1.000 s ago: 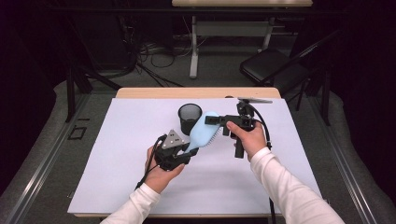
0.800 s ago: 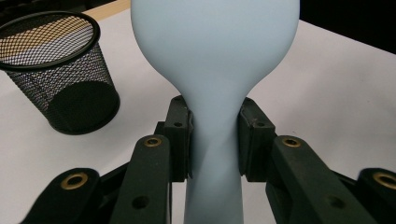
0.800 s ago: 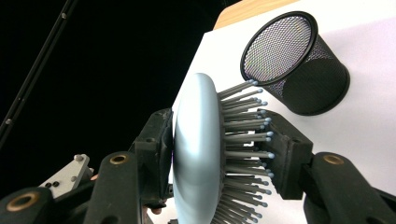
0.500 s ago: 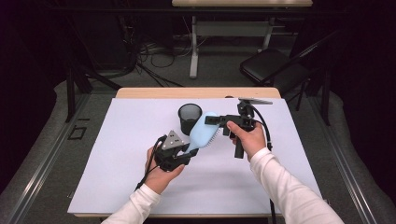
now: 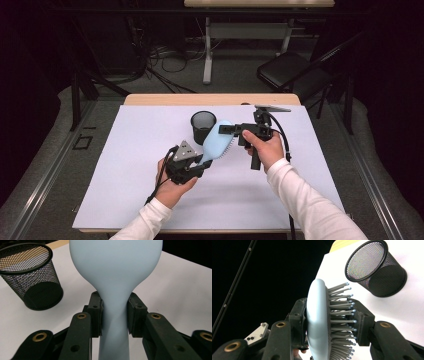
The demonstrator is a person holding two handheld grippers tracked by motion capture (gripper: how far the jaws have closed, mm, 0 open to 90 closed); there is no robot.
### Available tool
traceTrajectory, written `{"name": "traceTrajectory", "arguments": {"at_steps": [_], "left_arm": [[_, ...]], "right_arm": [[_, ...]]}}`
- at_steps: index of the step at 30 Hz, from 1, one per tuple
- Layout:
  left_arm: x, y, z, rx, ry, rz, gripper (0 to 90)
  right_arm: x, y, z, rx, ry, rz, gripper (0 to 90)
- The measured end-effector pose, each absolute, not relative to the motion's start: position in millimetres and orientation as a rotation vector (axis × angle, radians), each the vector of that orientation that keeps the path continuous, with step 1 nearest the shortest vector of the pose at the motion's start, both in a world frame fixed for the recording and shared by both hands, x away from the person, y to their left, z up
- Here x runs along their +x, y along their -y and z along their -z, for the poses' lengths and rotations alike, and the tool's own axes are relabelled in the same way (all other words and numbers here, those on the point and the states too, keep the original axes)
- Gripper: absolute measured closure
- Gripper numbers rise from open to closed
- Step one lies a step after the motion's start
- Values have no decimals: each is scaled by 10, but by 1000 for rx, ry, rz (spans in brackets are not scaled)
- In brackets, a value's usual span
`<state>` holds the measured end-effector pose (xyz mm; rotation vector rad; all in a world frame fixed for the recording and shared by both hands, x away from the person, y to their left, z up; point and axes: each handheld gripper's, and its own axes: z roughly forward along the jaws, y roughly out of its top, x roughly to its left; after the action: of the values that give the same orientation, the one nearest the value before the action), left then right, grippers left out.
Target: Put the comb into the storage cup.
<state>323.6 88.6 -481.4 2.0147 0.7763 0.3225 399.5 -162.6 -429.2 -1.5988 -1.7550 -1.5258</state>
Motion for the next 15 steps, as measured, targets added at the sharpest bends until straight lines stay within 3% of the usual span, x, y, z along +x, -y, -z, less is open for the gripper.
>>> {"name": "traceTrajectory", "arguments": {"at_steps": [15], "left_arm": [[3236,-890,4823,2008,-772,-322,687]], "right_arm": [[3994,1634,4292,-1588,1742,1514,552]]}}
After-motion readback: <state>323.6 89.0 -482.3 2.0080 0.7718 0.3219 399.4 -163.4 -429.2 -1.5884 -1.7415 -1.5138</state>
